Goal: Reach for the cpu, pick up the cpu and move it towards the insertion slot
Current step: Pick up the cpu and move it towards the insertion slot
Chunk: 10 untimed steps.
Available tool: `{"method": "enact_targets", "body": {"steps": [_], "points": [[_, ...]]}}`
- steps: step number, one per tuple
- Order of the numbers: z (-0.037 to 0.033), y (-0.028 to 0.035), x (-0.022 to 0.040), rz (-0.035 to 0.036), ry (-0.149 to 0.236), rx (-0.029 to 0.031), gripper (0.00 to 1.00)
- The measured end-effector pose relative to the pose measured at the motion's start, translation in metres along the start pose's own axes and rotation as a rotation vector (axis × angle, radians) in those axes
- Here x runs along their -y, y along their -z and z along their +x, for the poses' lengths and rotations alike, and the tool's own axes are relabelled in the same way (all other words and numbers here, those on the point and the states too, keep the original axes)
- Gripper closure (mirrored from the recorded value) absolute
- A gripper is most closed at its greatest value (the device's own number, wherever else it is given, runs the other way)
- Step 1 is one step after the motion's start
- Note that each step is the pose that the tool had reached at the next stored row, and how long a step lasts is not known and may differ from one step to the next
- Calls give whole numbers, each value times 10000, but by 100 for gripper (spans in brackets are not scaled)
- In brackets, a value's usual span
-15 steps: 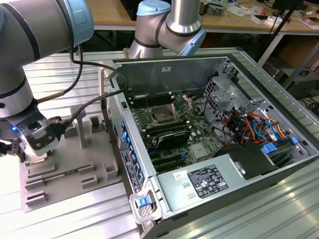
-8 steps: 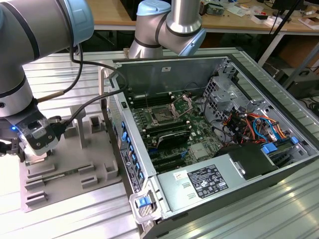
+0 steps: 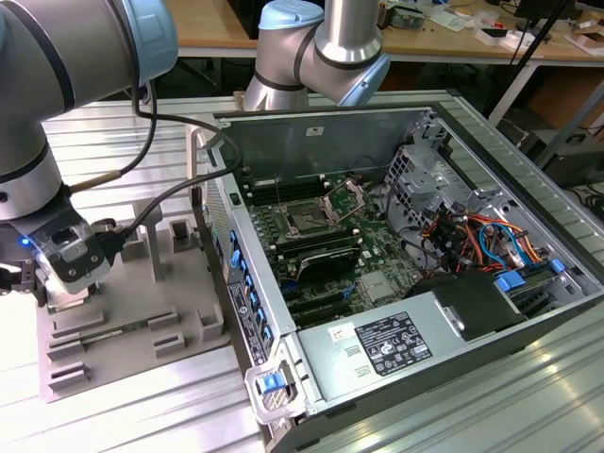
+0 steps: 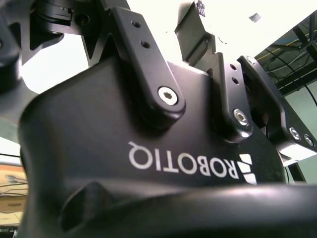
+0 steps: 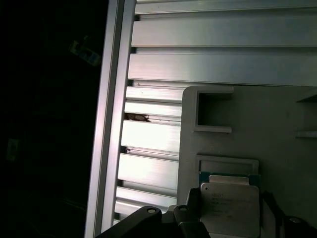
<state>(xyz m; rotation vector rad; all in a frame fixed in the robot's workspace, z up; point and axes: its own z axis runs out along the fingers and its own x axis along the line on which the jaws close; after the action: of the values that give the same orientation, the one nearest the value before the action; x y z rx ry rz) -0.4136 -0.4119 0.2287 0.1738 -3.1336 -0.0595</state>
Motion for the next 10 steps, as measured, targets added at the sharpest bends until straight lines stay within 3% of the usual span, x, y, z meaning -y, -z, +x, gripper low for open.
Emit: {"method": "enact_targets", "body": {"steps": [10], "points": [[-1, 22, -1, -1, 0, 0, 45]]}}
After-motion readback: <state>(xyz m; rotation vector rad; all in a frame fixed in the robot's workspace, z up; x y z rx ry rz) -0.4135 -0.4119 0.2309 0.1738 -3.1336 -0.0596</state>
